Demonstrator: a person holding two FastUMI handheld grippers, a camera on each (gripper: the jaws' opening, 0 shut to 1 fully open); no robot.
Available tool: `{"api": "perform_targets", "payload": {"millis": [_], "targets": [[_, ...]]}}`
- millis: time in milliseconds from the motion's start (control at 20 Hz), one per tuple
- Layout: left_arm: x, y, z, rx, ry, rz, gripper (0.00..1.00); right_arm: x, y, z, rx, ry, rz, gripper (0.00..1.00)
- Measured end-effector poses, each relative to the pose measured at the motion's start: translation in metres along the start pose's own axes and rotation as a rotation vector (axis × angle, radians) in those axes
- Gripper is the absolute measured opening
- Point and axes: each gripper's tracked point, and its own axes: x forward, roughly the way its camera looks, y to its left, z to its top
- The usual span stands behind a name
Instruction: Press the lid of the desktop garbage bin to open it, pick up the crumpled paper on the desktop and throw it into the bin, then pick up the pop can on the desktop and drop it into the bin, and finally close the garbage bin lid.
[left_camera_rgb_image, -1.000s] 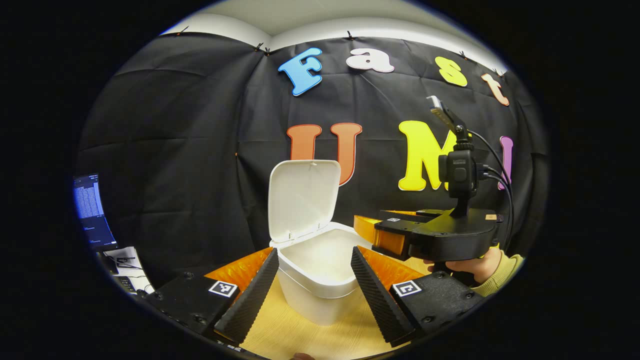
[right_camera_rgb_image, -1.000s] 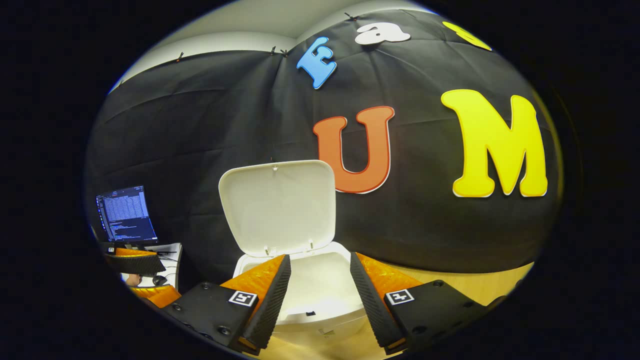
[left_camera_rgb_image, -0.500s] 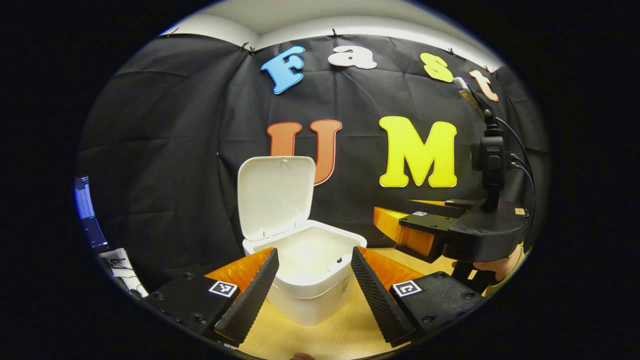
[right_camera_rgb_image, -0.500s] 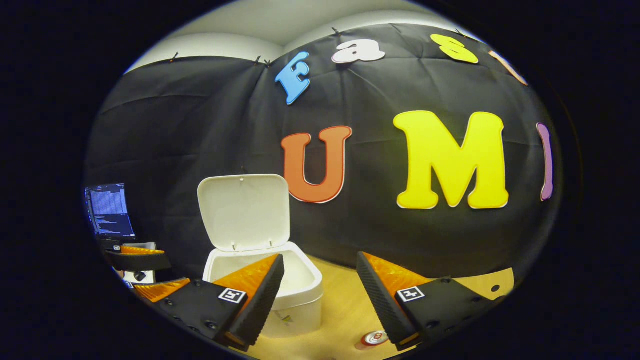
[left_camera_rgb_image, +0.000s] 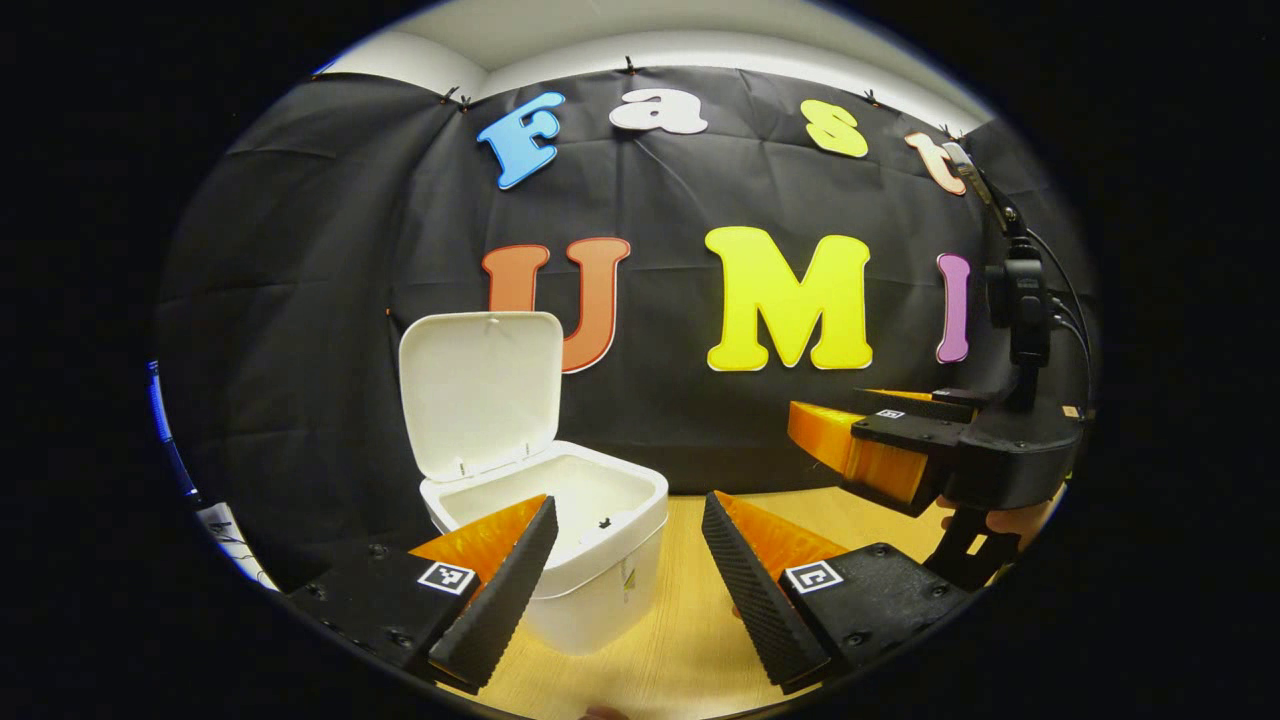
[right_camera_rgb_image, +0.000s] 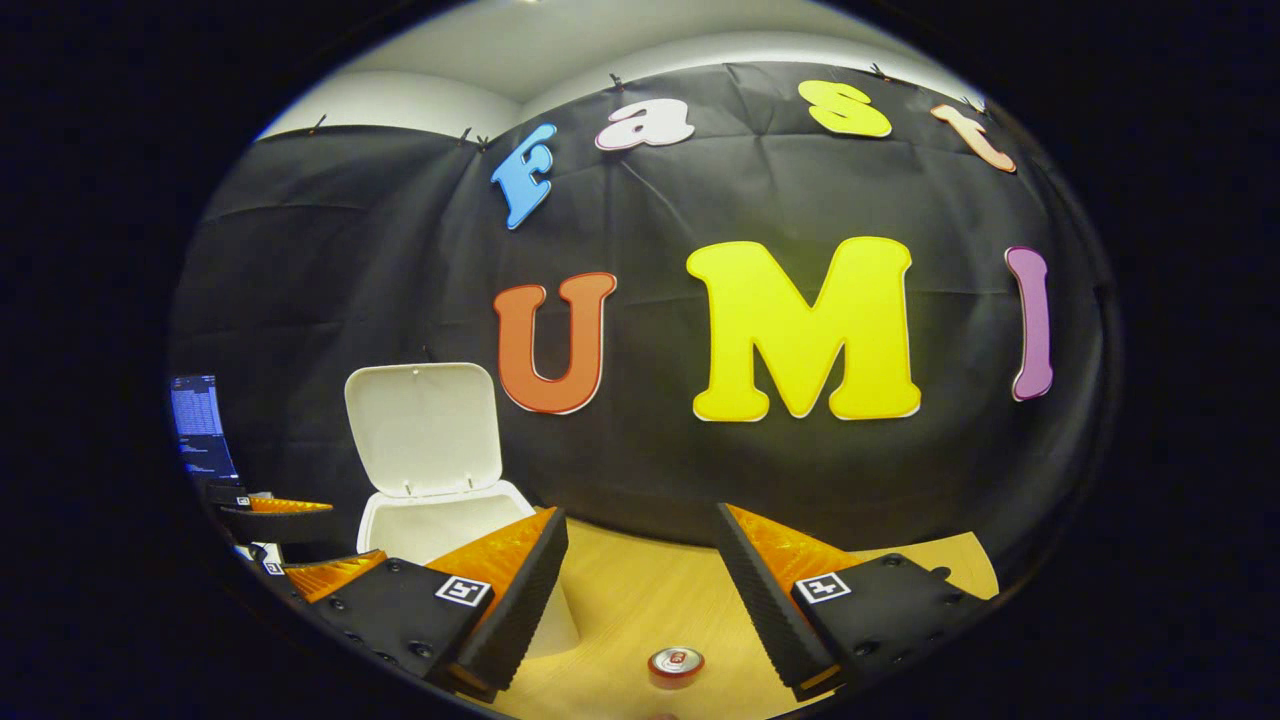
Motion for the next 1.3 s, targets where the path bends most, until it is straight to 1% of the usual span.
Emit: {"api": "perform_targets", "payload": {"millis": [200,300,400,450,600,650,700,1050,1300], "targets": [[0.010,-0.021,-0.005,0.011,0.005,-0.055,0.96,-0.020,-0.029,0.002,0.011,-0.014,-0.068,0.94],[0.014,-0.034,-0.009,0.001,0.007,-0.098,0.96,-0.028,-0.042,0.005,0.007,-0.023,-0.104,0.94],[0.020,-0.042,-0.015,-0.007,0.018,-0.118,0.96,-0.037,-0.052,0.007,0.010,-0.026,-0.128,0.92],[0.022,-0.046,-0.017,-0.016,0.026,-0.134,0.96,-0.042,-0.056,0.007,0.017,-0.022,-0.136,0.94],[0.029,-0.055,-0.027,-0.031,0.043,-0.156,0.96,-0.053,-0.069,0.007,0.025,-0.026,-0.175,0.94],[0.032,-0.059,-0.032,-0.032,0.047,-0.166,0.96,-0.058,-0.073,0.008,0.022,-0.028,-0.190,0.92],[0.035,-0.064,-0.036,-0.028,0.053,-0.177,0.96,-0.063,-0.077,0.007,0.017,-0.029,-0.204,0.94],[0.062,-0.106,-0.079,0.015,0.123,-0.265,0.97,-0.090,-0.103,0.005,0.006,-0.026,-0.285,0.94],[0.080,-0.136,-0.103,0.008,0.150,-0.322,0.97,-0.106,-0.121,-0.001,-0.002,-0.018,-0.344,0.94]]}}
